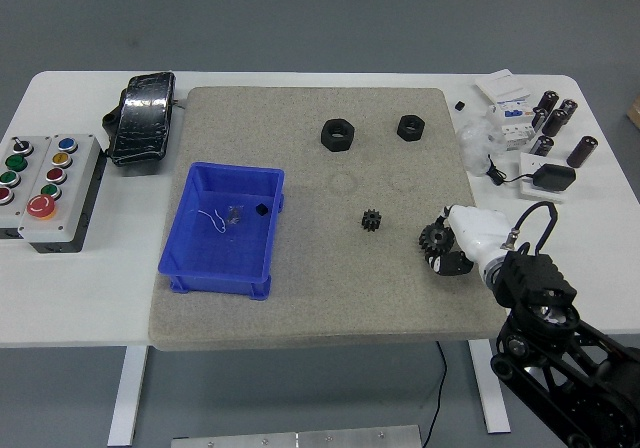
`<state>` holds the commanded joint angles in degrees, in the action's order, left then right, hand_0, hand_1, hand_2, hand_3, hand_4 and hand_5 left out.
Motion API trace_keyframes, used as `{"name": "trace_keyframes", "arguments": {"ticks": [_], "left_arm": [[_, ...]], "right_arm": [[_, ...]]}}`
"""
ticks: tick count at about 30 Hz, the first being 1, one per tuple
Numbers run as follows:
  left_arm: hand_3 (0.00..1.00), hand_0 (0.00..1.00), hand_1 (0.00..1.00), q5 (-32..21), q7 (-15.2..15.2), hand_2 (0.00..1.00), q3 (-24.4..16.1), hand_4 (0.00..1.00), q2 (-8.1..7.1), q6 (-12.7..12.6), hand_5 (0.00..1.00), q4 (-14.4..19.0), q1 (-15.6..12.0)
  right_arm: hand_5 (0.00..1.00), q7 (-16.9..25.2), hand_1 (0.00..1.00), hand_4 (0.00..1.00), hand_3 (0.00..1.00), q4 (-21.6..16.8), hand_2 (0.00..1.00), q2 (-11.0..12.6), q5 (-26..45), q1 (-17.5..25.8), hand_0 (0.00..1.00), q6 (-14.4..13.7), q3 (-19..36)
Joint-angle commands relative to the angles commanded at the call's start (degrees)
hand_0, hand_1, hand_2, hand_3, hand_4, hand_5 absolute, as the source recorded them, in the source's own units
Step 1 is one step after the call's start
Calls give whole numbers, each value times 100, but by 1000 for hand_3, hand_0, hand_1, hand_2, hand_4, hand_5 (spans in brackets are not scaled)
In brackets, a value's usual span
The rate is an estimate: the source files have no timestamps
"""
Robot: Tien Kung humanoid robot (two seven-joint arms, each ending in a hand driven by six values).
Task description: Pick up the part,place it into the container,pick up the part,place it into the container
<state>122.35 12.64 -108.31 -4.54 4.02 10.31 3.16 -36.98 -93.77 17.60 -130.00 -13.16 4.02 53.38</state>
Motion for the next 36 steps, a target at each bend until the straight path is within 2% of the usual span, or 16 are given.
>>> {"name": "trace_keyframes", "arguments": {"ticks": [2,3,5,8,9,14,15,18,20,21,26,27,32,33,36], "left_arm": [[621,657,570,8,4,547,-7,700,1,1,374,0,-1],[621,657,570,14,7,547,-11,700,2,2,375,0,-1],[621,657,570,40,14,547,-30,700,5,7,375,0,2],[621,657,570,53,18,547,-29,700,9,16,375,0,18],[621,657,570,49,19,547,-22,700,10,19,376,0,23],[621,657,570,51,39,547,-6,700,30,37,376,0,32],[621,657,570,64,47,548,-14,701,33,40,375,0,29],[621,657,570,124,72,548,-63,701,36,45,375,0,11],[621,657,570,155,89,548,-95,701,31,47,375,0,5],[621,657,570,173,99,547,-115,701,28,48,376,0,5],[621,657,570,253,140,547,-216,701,12,54,376,0,16],[621,657,570,269,146,547,-236,701,11,55,376,0,20],[621,657,570,304,162,547,-281,701,10,61,376,0,32],[621,657,571,307,164,548,-286,700,10,61,376,0,31],[621,657,571,337,173,548,-315,700,13,61,376,0,26]], "right_arm": [[10,0,387,276,518,-31,318,9,0,-103,193,-113,-98],[2,0,412,284,516,-39,319,5,0,-196,252,-214,-186],[2,0,412,284,516,2,319,-50,155,-445,252,-479,-423],[2,359,412,284,516,234,319,-319,615,-872,252,-931,-858],[2,497,538,351,563,315,489,-415,759,-993,447,-1058,-988],[2,1341,538,351,563,790,489,-967,1586,-1643,447,-1724,-1754],[2,1486,684,359,645,841,657,-1035,1715,-1747,635,-1824,-1886],[2,1943,684,359,645,930,657,-1168,2114,-2057,635,-2064,-2306],[2,2168,684,359,645,972,657,-1200,2303,-2180,635,-2126,-2519],[123,2276,748,452,678,1009,700,-1215,2399,-2236,682,-2149,-2620],[123,2875,748,452,678,1400,700,-1358,2864,-2482,682,-2239,-3067],[245,2921,802,467,693,1473,749,-1387,2829,-2514,770,-2223,-3114],[245,2784,802,467,693,1689,749,-1491,2268,-2606,770,-2109,-3238],[281,2732,823,550,699,1708,770,-1502,2131,-2613,789,-2093,-3252],[281,2607,823,550,699,1737,770,-1520,1833,-2620,789,-2055,-3272]]}}
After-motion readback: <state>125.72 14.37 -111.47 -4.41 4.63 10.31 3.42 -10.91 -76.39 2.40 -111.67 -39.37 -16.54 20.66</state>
